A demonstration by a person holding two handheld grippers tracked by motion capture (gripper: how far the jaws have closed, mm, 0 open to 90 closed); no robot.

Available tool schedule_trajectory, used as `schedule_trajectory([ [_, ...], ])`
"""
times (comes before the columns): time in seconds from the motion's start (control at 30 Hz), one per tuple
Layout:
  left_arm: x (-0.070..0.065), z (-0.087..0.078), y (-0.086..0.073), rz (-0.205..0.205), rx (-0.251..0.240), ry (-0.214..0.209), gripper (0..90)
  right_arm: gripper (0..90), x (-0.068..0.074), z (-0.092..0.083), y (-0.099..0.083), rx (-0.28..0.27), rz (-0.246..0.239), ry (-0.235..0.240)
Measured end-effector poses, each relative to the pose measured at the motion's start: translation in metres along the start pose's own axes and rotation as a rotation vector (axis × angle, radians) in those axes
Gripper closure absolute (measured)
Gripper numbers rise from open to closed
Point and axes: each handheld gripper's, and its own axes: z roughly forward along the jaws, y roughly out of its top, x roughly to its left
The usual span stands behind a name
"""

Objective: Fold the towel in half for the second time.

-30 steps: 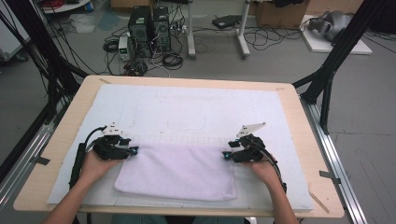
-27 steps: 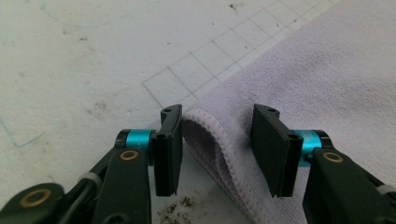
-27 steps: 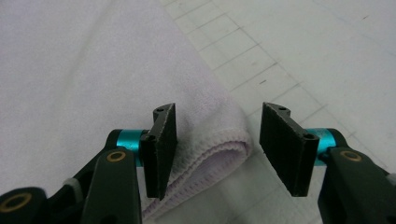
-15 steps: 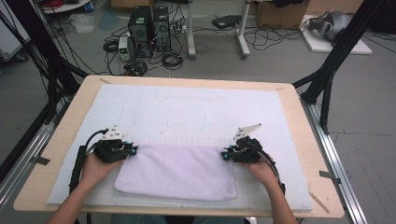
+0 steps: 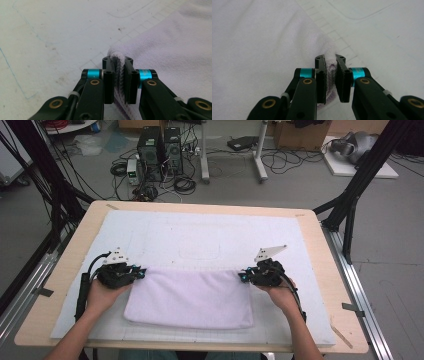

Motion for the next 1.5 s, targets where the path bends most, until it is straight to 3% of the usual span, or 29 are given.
schedule_trajectory([
  [0.27, 0.013, 0.004, 0.033, -0.001, -0.033, 0.027, 81.0, 81.2, -0.017, -0.011, 0.025, -0.020, -0.008, -0.044],
  [0.37, 0.022, 0.010, 0.050, 0.005, -0.033, 0.031, 81.0, 81.2, -0.030, -0.015, 0.036, -0.011, -0.005, -0.080],
  [0.5, 0.036, 0.019, 0.071, -0.003, -0.028, 0.064, 81.0, 81.2, -0.046, -0.018, 0.051, -0.019, 0.009, -0.112],
  [0.63, 0.046, 0.030, 0.095, 0.020, 0.002, 0.103, 80.2, 81.1, -0.060, -0.015, 0.066, -0.003, 0.003, -0.144],
  [0.67, 0.048, 0.034, 0.099, 0.020, 0.014, 0.119, 78.0, 80.5, -0.064, -0.013, 0.069, -0.004, 0.008, -0.153],
  [0.73, 0.050, 0.041, 0.104, -0.003, 0.046, 0.175, 58.2, 68.3, -0.073, -0.007, 0.072, 0.003, 0.036, -0.186],
  [0.8, 0.053, 0.044, 0.100, -0.024, 0.059, 0.175, 52.7, 58.7, -0.080, -0.002, 0.070, -0.002, 0.099, -0.197],
  [0.87, 0.053, 0.043, 0.094, -0.018, 0.071, 0.166, 50.6, 55.4, -0.081, 0.003, 0.065, 0.020, 0.116, -0.170],
  [1.0, 0.043, 0.036, 0.079, -0.016, 0.036, 0.113, 52.7, 55.8, -0.072, 0.007, 0.054, 0.035, 0.115, -0.130],
  [1.07, 0.033, 0.033, 0.069, 0.005, 0.027, 0.072, 60.1, 58.0, -0.064, 0.008, 0.049, 0.030, 0.113, -0.111],
  [1.17, 0.019, 0.031, 0.052, 0.047, 0.055, 0.022, 70.4, 65.3, -0.049, 0.008, 0.044, 0.035, 0.079, -0.089],
  [1.23, 0.013, 0.030, 0.040, 0.044, 0.056, -0.006, 75.5, 68.0, -0.040, 0.007, 0.040, 0.022, 0.064, -0.071],
  [1.33, 0.007, 0.031, 0.024, 0.032, 0.076, -0.022, 78.2, 70.5, -0.028, 0.007, 0.033, 0.013, 0.056, -0.048],
  [1.5, 0.000, 0.028, 0.007, 0.036, 0.086, -0.010, 79.1, 71.3, -0.013, 0.011, 0.016, 0.012, 0.049, -0.036],
])
